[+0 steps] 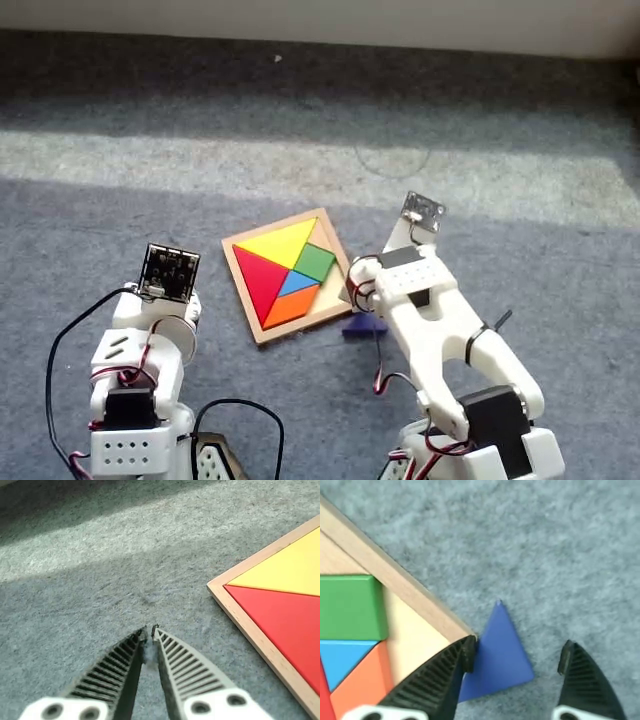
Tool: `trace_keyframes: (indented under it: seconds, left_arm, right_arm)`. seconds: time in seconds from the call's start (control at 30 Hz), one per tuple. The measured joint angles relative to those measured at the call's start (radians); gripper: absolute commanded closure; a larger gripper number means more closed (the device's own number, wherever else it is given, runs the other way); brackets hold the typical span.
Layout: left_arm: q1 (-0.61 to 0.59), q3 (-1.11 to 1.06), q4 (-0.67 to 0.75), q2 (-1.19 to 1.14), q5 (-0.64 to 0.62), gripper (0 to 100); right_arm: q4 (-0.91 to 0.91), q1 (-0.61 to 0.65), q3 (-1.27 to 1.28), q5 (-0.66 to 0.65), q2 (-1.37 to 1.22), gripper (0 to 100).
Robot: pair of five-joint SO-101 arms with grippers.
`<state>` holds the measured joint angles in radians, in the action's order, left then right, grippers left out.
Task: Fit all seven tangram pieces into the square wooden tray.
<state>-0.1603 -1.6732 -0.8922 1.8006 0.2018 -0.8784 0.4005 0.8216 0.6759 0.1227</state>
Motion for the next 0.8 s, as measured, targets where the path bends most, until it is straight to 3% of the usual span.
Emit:
trace_keyframes:
  seconds: [0.33, 0.5, 0.8]
  left_arm:
    - [0.000, 0.000, 0.000, 0.000, 0.000, 95]
    - [0.000, 0.000, 0.000, 0.000, 0.000, 95]
    - [-0.002, 0.000, 0.000, 0.002, 0.000, 95]
  right_arm:
    - [0.000, 0.064, 0.028, 0.003, 0.002, 72.4]
    - [-0.117, 0.129, 0.032, 0.003, -0.018, 72.4]
    - [-0.146, 0.089, 0.017, 0.003, -0.023, 72.4]
